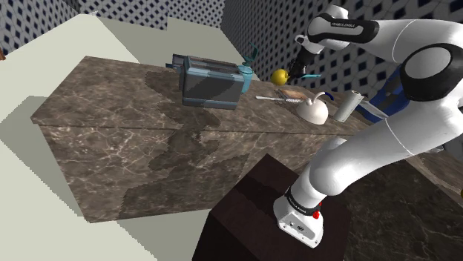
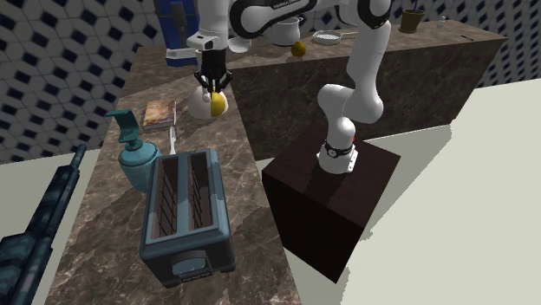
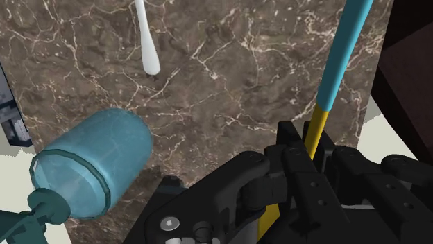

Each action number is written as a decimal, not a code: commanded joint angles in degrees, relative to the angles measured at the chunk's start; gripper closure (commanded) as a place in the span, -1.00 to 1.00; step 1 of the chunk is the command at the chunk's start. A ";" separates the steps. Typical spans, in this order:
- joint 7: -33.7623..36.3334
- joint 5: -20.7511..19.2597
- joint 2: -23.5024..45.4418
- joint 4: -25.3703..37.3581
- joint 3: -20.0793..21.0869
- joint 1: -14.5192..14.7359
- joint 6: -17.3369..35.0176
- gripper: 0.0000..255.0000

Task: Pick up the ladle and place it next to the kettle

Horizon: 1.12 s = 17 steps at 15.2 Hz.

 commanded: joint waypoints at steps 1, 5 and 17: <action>-0.12 -0.18 -0.09 -1.51 -0.29 -0.15 1.48 1.00; -0.32 -0.30 0.21 -4.31 -0.96 -0.23 4.57 1.00; -1.68 0.27 2.65 -11.64 -3.70 0.17 14.08 1.00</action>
